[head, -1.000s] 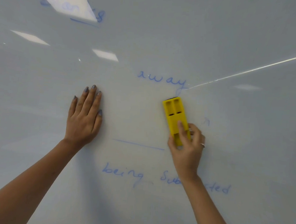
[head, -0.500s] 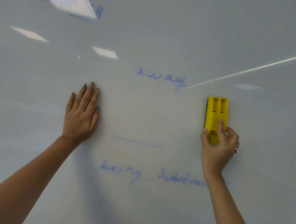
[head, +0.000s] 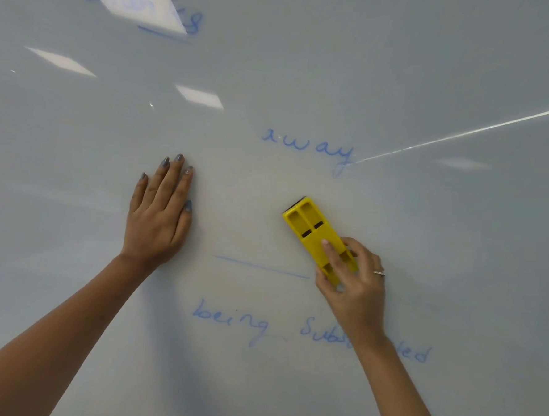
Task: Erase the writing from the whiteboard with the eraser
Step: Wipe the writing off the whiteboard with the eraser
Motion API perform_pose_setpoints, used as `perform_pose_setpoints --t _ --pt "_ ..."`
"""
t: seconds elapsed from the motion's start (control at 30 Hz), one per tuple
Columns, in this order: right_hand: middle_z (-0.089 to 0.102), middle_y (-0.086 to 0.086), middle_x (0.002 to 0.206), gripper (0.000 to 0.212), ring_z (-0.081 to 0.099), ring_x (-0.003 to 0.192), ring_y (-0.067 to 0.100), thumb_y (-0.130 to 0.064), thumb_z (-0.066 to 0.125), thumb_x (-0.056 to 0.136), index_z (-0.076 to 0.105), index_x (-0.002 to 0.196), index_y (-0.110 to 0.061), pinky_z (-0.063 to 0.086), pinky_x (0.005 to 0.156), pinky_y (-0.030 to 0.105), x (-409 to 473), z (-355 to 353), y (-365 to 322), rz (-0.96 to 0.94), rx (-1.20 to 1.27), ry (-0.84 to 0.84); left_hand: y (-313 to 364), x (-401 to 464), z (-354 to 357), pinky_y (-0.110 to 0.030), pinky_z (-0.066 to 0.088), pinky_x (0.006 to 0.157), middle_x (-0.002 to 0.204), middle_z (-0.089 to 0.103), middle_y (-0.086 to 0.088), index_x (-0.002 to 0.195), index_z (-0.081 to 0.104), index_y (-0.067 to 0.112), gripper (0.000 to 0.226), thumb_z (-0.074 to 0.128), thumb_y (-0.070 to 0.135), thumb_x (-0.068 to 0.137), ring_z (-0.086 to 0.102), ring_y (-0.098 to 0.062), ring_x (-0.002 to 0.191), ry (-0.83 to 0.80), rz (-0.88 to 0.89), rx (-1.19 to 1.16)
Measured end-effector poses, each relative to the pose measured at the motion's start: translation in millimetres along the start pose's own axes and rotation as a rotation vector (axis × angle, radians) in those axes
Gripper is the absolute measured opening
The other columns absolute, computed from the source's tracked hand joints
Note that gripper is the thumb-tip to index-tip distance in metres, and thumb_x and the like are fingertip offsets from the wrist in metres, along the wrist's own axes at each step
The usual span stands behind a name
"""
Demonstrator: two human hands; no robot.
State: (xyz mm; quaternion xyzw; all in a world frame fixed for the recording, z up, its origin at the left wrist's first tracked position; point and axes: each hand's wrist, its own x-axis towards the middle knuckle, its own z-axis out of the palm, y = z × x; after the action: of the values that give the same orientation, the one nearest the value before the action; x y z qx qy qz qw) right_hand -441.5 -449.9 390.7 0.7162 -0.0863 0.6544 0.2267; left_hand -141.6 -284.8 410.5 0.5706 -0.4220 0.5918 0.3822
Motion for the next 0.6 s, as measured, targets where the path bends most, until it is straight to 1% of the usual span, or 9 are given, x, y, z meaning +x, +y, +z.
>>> perform_pose_setpoints --t 0.07,0.17,0.23,0.33,0.4,0.47,0.5,0.53,0.6 --pt "0.059 0.017 0.113 0.044 0.054 0.092 0.031 -0.019 0.072 0.079 0.064 0.123 -0.018 0.051 0.079 0.045 5.3 -7.1 15.0 0.139 -0.038 0.065 -0.2 0.0 0.3 -0.051 0.022 0.119 0.16 0.028 -0.012 0.151 0.035 0.007 0.052 0.032 0.021 0.101 0.023 -0.027 0.149 0.003 0.001 0.001" --pt "0.056 0.022 0.11 0.046 0.054 0.089 0.037 -0.019 0.072 0.079 0.063 0.124 -0.012 0.044 0.083 0.04 17.9 -15.4 31.4 0.367 -0.069 0.173 1.7 -0.5 -1.2 -0.052 0.023 0.119 0.159 0.029 -0.012 0.15 0.037 0.006 0.052 0.034 0.02 0.1 0.025 -0.028 0.149 -0.001 0.0 0.004" --pt "0.054 0.024 0.11 0.048 0.053 0.091 0.039 -0.017 0.075 0.08 0.061 0.126 -0.011 0.041 0.084 0.037 29.0 -17.5 34.3 0.464 -0.065 0.221 3.0 0.2 -2.8 -0.052 0.023 0.118 0.159 0.03 -0.013 0.149 0.038 0.005 0.052 0.034 0.021 0.1 0.026 -0.029 0.148 -0.01 -0.009 0.006" --pt "0.052 0.026 0.112 0.052 0.051 0.096 0.039 -0.015 0.075 0.08 0.058 0.129 -0.011 0.032 0.082 0.021 47.3 -15.6 30.8 0.555 -0.069 0.265 4.1 4.8 -7.0 -0.051 0.028 0.115 0.156 0.035 -0.014 0.148 0.041 0.005 0.051 0.034 0.022 0.1 0.032 -0.03 0.146 -0.001 -0.018 0.014" --pt "0.05 0.026 0.114 0.054 0.05 0.1 0.039 -0.017 0.073 0.081 0.056 0.132 -0.012 0.029 0.081 0.016 62.8 -12.8 26.7 0.601 -0.042 0.294 4.2 12.2 -10.7 -0.049 0.033 0.111 0.154 0.038 -0.015 0.147 0.042 0.003 0.051 0.035 0.021 0.099 0.036 -0.031 0.143 0.004 -0.014 0.017" --pt "0.049 0.027 0.114 0.055 0.051 0.101 0.041 -0.018 0.071 0.082 0.053 0.134 -0.011 0.034 0.082 0.021 79.7 -7.8 20.2 0.628 -0.019 0.317 1.7 23.1 -13.9 -0.047 0.034 0.109 0.154 0.038 -0.017 0.147 0.041 0.002 0.052 0.037 0.02 0.098 0.037 -0.031 0.143 0.004 -0.005 0.029" --pt "0.049 0.028 0.114 0.056 0.051 0.101 0.042 -0.018 0.071 0.082 0.053 0.134 -0.01 0.038 0.083 0.028 88.0 -4.2 14.5 0.63 -0.017 0.321 0.0 29.0 -14.9 -0.047 0.034 0.109 0.155 0.036 -0.017 0.148 0.039 0.002 0.053 0.036 0.02 0.099 0.035 -0.031 0.144 -0.004 -0.007 0.034" --pt "0.05 0.028 0.113 0.055 0.052 0.1 0.042 -0.019 0.07 0.082 0.053 0.134 -0.009 0.04 0.084 0.034 95.7 0.2 6.8 0.622 -0.021 0.313 -2.0 34.6 -15.5 -0.047 0.032 0.111 0.157 0.033 -0.017 0.149 0.037 0.003 0.054 0.035 0.021 0.099 0.032 -0.031 0.145 -0.017 -0.013 0.036" --pt "0.051 0.027 0.113 0.053 0.052 0.097 0.04 -0.021 0.069 0.083 0.055 0.133 -0.01 0.042 0.082 0.039 107.5 11.7 -13.2 0.557 -0.042 0.261 -5.8 41.8 -14.7 -0.047 0.027 0.115 0.159 0.027 -0.016 0.151 0.033 0.004 0.055 0.032 0.023 0.1 0.027 -0.03 0.148 -0.043 -0.026 0.043"
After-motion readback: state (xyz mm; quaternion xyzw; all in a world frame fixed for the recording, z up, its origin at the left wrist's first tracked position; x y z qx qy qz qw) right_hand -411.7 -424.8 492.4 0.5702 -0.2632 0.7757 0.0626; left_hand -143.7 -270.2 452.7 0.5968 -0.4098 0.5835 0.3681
